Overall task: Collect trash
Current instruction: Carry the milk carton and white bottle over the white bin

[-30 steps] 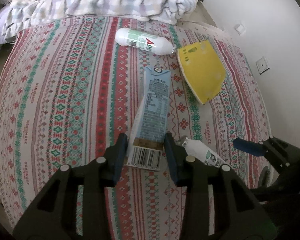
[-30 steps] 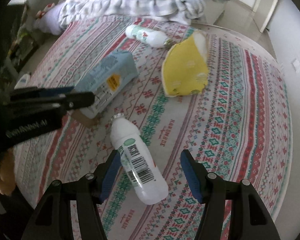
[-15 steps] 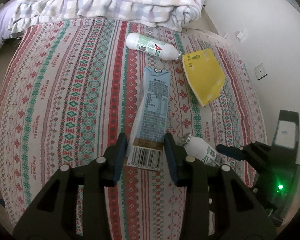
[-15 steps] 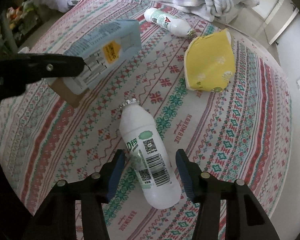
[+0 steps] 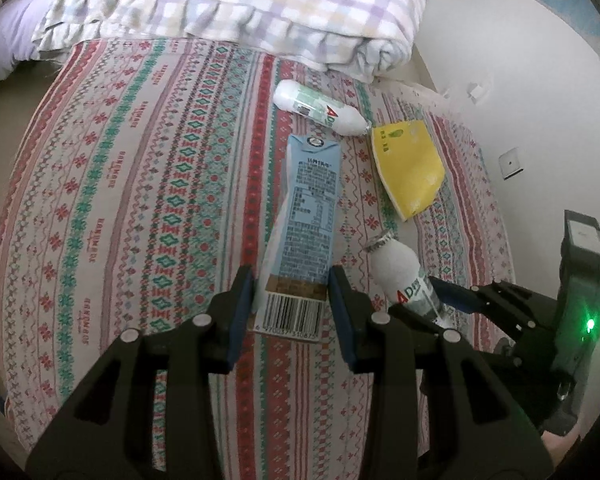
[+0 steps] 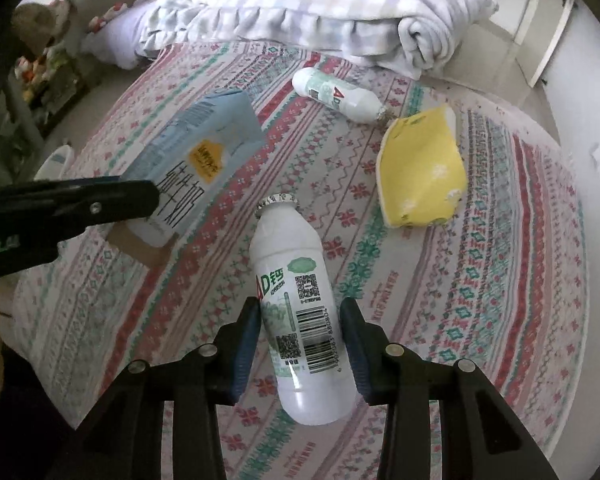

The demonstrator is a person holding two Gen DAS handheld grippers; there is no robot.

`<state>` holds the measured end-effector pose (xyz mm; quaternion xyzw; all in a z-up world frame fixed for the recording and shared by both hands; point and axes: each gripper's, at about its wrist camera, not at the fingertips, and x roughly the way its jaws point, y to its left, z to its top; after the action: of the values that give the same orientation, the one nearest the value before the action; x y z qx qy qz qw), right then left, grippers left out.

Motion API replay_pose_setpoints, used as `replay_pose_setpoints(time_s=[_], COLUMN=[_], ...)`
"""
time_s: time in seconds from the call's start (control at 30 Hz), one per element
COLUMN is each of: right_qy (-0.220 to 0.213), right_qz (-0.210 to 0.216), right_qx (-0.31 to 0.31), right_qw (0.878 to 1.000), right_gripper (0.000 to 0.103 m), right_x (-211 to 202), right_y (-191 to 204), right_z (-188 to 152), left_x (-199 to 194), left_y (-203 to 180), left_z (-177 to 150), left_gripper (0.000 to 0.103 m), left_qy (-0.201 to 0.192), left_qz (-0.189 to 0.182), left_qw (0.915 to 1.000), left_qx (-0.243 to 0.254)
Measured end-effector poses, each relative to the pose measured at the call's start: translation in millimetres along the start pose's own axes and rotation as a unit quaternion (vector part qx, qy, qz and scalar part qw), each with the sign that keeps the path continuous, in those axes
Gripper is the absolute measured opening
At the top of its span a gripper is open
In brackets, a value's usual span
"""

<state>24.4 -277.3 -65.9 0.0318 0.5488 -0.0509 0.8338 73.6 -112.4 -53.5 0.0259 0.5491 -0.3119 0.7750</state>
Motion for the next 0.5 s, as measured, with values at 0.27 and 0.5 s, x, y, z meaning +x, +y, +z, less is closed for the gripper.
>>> replay_pose_setpoints(time_s=[0.27,0.5], right_qy=[-0.016,-0.037], right_qz=[0.053,0.094], right_qx=[0.036,0.038], right_qw=[0.998,0.994], right_gripper=[0.041,0.041], right_x=[1,1], right_y=[22,59], right_z=[20,35], left_x=[-33,-79], left_y=[52,118], left_z=[7,7], left_gripper=[0.040,0.040], left_qy=[-0.031,-0.072], left_qz=[-0.012,-0.024], left_qw=[0.9976,0.9892], left_qx=[-0.061,-0.125])
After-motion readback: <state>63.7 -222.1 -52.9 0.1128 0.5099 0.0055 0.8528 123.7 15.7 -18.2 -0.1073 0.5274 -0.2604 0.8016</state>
